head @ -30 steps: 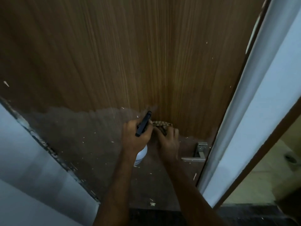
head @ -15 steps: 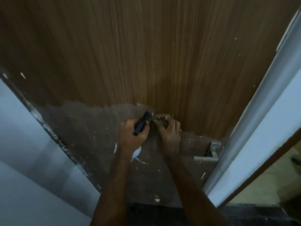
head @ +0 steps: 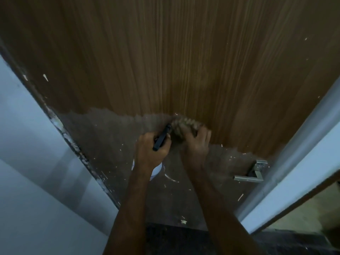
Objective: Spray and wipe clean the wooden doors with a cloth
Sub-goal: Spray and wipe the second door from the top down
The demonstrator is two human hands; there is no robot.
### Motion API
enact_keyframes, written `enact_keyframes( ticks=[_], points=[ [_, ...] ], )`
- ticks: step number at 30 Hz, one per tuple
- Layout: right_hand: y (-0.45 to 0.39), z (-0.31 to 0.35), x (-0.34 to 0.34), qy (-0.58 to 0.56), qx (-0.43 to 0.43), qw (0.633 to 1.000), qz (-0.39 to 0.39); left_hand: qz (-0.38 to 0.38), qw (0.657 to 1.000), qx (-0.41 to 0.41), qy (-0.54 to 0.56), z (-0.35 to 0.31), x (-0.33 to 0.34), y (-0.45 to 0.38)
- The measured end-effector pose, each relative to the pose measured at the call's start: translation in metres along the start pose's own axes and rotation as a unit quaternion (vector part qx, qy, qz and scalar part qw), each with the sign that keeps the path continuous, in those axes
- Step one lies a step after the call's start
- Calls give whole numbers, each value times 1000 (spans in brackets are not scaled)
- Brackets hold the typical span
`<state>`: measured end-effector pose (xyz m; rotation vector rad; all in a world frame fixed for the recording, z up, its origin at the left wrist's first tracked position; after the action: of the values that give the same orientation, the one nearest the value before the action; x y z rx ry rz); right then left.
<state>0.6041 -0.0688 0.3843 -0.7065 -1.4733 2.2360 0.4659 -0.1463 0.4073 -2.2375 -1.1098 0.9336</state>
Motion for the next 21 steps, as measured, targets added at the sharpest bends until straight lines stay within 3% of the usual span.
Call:
enact_keyframes(
  ticks=[2, 4, 8, 11, 17, 19, 21],
  points=[
    [-44, 14, 2, -16, 58, 995, -85, -3, 1000, -2, -5, 6, -4, -1],
    [-55, 24, 10, -16, 68, 991, -116, -1, 1000, -7, -7, 12, -8, -1],
    [16, 23, 24, 8, -41, 999, 3, 4, 1000, -10, 6, 18, -16, -5],
    [39, 20, 28, -8, -27, 996, 80, 4, 1000, -12, 21, 22, -22, -10],
    [-52, 56, 29, -24, 50, 995, -81, 4, 1000, 15, 13, 33, -37, -13],
    [-42, 62, 37, -18, 35, 997, -72, 8, 1000, 26, 6, 37, -42, -12],
    [-1, 62, 46, -2, -25, 1000, -10, 15, 1000, 26, -9, 45, -49, -10]
  ],
)
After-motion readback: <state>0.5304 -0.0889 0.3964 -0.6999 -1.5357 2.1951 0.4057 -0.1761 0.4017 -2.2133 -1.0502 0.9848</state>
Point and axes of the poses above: each hand's wrist, its own y-axis away from the middle knuckle, its own x-axis out of the palm, z = x × y, the point moved 3 cm from there along -y, towards the middle knuckle, and after that the axes turned 9 degrees about -z, right-handed, at the moved point
